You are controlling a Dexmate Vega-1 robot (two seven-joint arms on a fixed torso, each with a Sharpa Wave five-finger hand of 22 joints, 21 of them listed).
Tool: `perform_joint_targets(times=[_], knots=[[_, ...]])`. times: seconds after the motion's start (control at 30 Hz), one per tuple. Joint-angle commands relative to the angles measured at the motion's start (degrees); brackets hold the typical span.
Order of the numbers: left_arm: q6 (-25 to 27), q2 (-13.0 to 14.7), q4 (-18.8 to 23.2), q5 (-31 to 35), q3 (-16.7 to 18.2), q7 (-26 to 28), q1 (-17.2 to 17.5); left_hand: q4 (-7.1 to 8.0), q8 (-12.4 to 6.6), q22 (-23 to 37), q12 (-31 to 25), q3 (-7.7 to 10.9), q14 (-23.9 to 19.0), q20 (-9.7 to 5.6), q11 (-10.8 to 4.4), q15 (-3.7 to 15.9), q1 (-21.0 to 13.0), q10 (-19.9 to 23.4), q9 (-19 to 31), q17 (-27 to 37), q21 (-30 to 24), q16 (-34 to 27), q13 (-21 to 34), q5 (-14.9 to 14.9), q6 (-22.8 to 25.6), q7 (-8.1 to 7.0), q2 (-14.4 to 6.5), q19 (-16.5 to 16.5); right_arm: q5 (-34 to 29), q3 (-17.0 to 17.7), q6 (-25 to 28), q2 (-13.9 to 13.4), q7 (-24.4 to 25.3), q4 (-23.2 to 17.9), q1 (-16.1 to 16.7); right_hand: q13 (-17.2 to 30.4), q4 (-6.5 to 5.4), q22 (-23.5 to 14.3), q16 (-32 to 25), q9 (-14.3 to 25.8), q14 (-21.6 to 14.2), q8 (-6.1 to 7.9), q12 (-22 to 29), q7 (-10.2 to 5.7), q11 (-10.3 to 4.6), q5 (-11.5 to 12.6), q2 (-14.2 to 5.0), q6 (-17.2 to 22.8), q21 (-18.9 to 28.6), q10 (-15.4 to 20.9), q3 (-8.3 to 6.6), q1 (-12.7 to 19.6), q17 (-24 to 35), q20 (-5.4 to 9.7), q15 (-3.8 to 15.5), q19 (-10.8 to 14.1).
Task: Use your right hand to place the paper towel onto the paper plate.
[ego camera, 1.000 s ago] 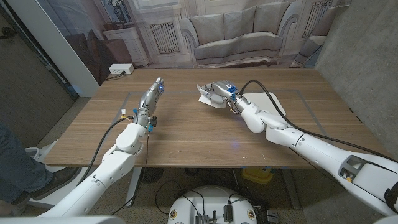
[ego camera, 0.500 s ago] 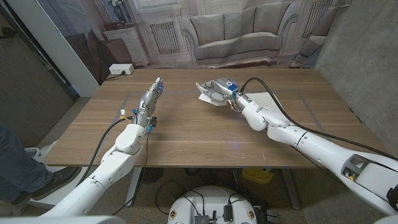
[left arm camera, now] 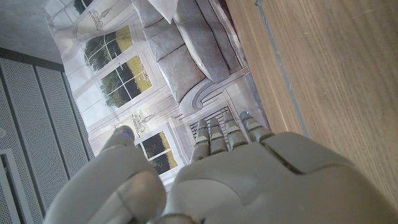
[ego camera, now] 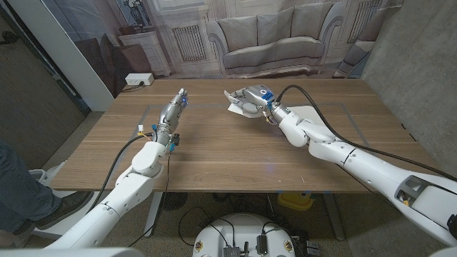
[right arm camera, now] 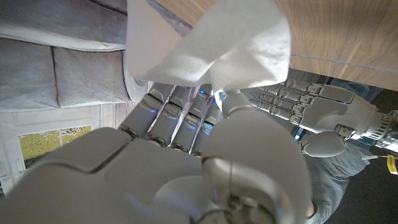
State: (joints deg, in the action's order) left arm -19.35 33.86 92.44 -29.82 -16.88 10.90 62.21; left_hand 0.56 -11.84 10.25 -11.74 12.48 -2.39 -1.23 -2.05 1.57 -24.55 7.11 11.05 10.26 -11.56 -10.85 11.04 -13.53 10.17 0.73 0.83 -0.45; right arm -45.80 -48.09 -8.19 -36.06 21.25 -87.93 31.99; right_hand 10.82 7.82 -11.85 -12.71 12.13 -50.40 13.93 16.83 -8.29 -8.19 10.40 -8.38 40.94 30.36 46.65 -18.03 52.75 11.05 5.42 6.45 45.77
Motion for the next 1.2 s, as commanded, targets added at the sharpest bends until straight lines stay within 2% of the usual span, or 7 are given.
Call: perform_joint_targets(times=[0.03, 0.6, 1.2], knots=[[-0.01, 0.27, 0.53, 0.02, 0.38, 0.13, 0.35, 0.1, -0.07, 0.22, -0.12, -0.09, -0.22, 0.02, -0.17, -0.08, -0.15, 0.14, 0.13, 0.23, -0.1, 0.03, 0.16, 0.27, 0.6, 0.14, -0.21, 0.07, 0.03, 1.05, -0.11, -0.37, -1.05, -1.33, 0.16, 0.25, -0.54, -0.25, 0.07, 0.14, 0.03, -0.07, -0.29, 0.02, -0.27, -0.18, -0.2, 0.47, 0.46, 0.58, -0.12, 0.12, 0.31, 6.73, 6.78, -0.24], [-0.9, -0.47, -0.54, -0.1, 0.07, -0.34, 0.11, 0.09, 0.01, 0.22, -0.12, -0.19, -0.27, 0.01, -0.1, -0.14, -0.23, 0.19, 0.13, 0.23, -0.1, 0.02, 0.16, 0.29, 0.46, 0.07, -0.31, 0.05, -0.08, 2.59, 2.02, -1.41, -1.69, -2.98, 1.57, 0.28, -0.66, -0.24, 0.2, 0.17, -0.02, -0.29, -0.62, 0.1, -0.19, -0.19, -0.19, 0.65, 0.66, 0.73, 0.0, 0.12, 0.34, 6.72, 6.81, -0.27], [-0.51, -0.08, 0.74, 0.35, 0.22, 0.31, 0.83, 0.07, -0.02, 0.22, -0.12, -0.32, -0.26, 0.03, -0.25, -0.15, -0.3, 0.21, 0.13, 0.23, -0.1, 0.03, 0.16, 0.32, 0.62, 0.14, -0.36, 0.05, 0.42, 4.76, 6.13, -2.81, -0.92, -4.26, 3.6, 0.31, -0.73, -0.23, 0.33, 0.22, -0.08, -0.57, -1.0, -0.04, -0.23, -0.19, -0.19, 0.81, 0.91, 0.96, 0.1, 0.24, 0.36, 6.7, 6.81, -0.37]])
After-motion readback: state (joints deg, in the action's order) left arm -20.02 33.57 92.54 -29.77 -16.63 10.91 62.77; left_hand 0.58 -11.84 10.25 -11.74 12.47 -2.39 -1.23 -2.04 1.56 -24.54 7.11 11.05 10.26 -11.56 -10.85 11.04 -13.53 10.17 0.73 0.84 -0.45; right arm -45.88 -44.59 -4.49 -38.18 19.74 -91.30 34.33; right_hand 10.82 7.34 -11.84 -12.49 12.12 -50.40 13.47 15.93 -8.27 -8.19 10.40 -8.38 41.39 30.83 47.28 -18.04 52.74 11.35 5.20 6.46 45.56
